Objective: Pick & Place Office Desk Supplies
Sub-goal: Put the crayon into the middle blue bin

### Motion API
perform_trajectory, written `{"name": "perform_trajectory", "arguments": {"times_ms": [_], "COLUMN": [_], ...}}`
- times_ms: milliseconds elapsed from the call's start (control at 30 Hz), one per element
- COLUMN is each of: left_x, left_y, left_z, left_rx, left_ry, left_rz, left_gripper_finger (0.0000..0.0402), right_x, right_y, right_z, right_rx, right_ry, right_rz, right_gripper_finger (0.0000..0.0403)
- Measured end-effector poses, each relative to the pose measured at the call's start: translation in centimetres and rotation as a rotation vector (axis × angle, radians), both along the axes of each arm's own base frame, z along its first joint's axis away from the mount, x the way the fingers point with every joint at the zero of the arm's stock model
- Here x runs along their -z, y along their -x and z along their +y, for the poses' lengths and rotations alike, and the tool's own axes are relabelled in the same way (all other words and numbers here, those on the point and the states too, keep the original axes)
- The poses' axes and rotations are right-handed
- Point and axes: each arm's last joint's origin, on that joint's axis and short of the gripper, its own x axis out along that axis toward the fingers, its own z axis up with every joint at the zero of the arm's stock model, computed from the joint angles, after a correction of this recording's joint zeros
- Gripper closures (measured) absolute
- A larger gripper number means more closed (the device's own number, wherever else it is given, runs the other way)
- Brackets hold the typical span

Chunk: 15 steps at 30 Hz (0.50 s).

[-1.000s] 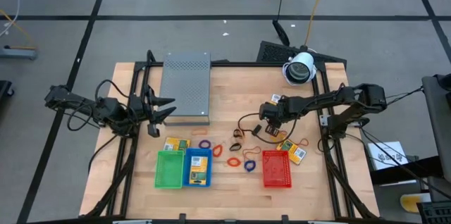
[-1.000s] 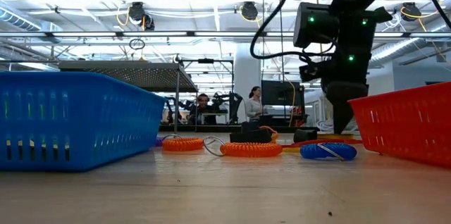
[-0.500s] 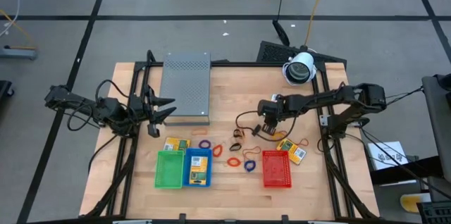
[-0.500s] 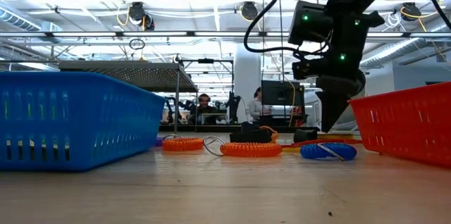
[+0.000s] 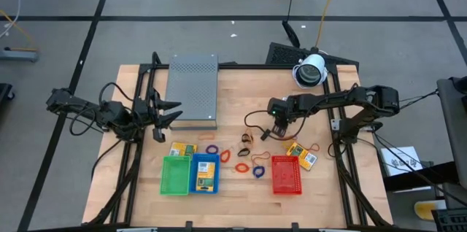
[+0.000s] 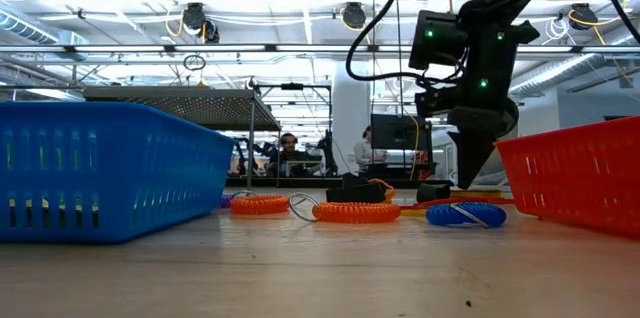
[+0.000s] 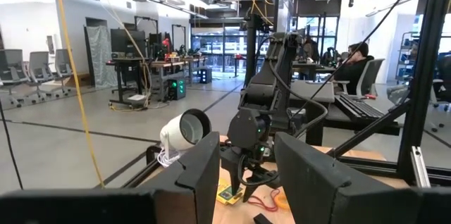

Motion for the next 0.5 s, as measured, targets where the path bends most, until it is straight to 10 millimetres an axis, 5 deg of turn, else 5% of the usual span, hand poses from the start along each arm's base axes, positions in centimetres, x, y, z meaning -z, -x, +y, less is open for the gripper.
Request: {"name": "perform_trajectory", "arguments": {"times_ms": [500], "left_x": [-0.01], "left_y": [0.01], "left_z": [0.00], "left_rx": [0.001], "left_ry": [0.008], "left_rz": [-0.002], "left_gripper_finger": [0.0256], "right_x": [0.11], "right_y": [0.42], "right_z": [-0.26], "right_rx": [-0.018], "right_ry": [-0.026], "right_rz": [0.035], "right_gripper_finger": [0.0264]}}
